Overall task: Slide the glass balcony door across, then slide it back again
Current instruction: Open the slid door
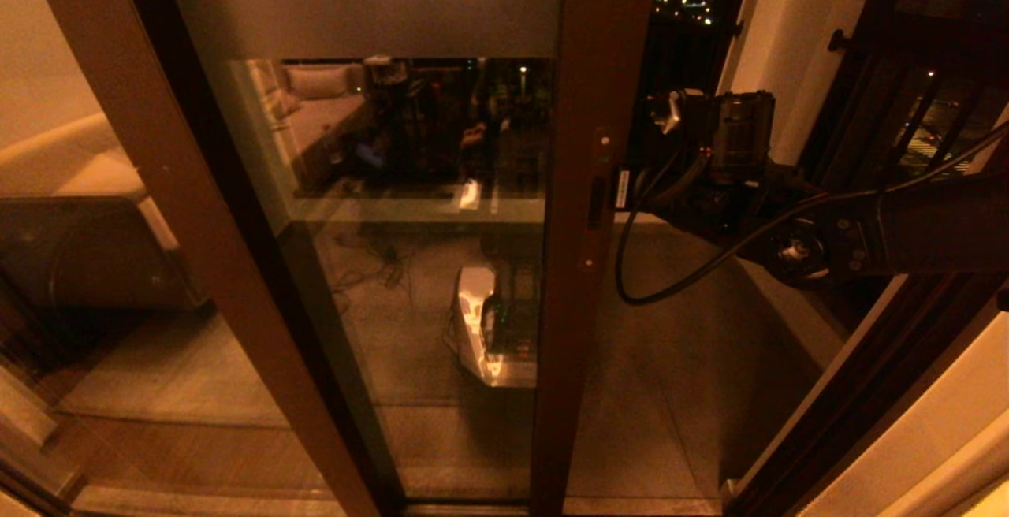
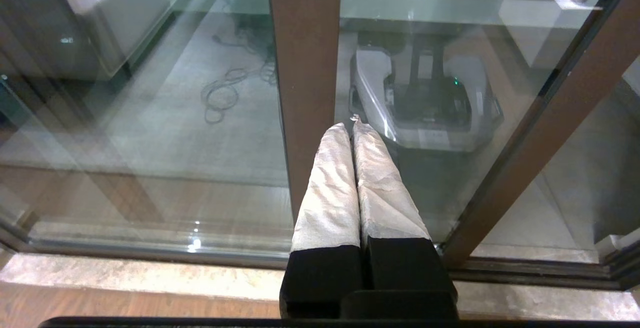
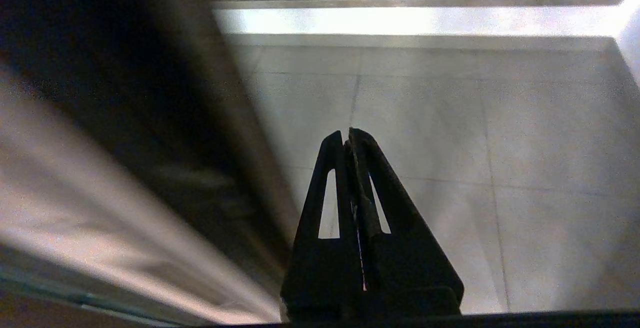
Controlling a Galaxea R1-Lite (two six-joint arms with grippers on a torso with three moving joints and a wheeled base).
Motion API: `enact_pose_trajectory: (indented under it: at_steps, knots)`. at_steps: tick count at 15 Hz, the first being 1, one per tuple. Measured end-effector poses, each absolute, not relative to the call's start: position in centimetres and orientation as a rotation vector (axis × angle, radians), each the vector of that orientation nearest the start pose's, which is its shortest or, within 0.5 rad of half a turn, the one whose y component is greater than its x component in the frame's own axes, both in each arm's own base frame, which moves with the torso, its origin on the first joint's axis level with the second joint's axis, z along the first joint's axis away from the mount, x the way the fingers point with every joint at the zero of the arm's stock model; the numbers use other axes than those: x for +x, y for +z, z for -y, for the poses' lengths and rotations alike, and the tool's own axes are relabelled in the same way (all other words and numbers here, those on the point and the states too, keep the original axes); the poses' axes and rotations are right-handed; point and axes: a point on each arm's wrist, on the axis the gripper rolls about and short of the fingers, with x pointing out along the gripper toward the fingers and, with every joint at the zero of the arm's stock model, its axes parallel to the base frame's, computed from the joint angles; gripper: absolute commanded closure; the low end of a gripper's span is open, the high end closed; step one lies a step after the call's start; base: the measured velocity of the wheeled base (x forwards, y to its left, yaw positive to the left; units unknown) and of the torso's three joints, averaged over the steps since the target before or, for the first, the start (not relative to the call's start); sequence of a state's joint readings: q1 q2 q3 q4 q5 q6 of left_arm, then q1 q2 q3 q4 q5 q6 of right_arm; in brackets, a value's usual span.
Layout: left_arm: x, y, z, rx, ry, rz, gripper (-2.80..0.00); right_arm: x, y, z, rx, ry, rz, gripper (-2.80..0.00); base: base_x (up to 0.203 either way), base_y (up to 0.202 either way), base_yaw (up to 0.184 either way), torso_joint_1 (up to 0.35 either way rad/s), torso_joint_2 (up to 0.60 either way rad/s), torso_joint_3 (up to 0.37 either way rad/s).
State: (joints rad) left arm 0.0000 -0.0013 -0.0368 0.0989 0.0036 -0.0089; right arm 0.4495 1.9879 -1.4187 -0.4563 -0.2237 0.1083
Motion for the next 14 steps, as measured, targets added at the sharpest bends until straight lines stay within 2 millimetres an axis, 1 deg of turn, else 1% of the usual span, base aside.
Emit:
enact_pose_trajectory:
  at_steps: [3,8,14]
  knots:
    - [-2.6,7.5,0.0,-0.009,0.004,-0.061,0.00,36.8,22.9,-18.7,0.029,0.231,-0.124,0.00,0.000,0.000,0.000,0.000,0.00,0.000]
    - [-2.6,7.6,0.0,-0.009,0.004,-0.060,0.00,36.9,22.2,-19.4,0.022,0.233,-0.138,0.00,0.000,0.000,0.000,0.000,0.00,0.000]
    - [-2.6,7.6,0.0,-0.008,0.004,-0.060,0.00,36.3,22.3,-21.5,0.021,0.276,-0.130,0.00,0.000,0.000,0.000,0.000,0.00,0.000]
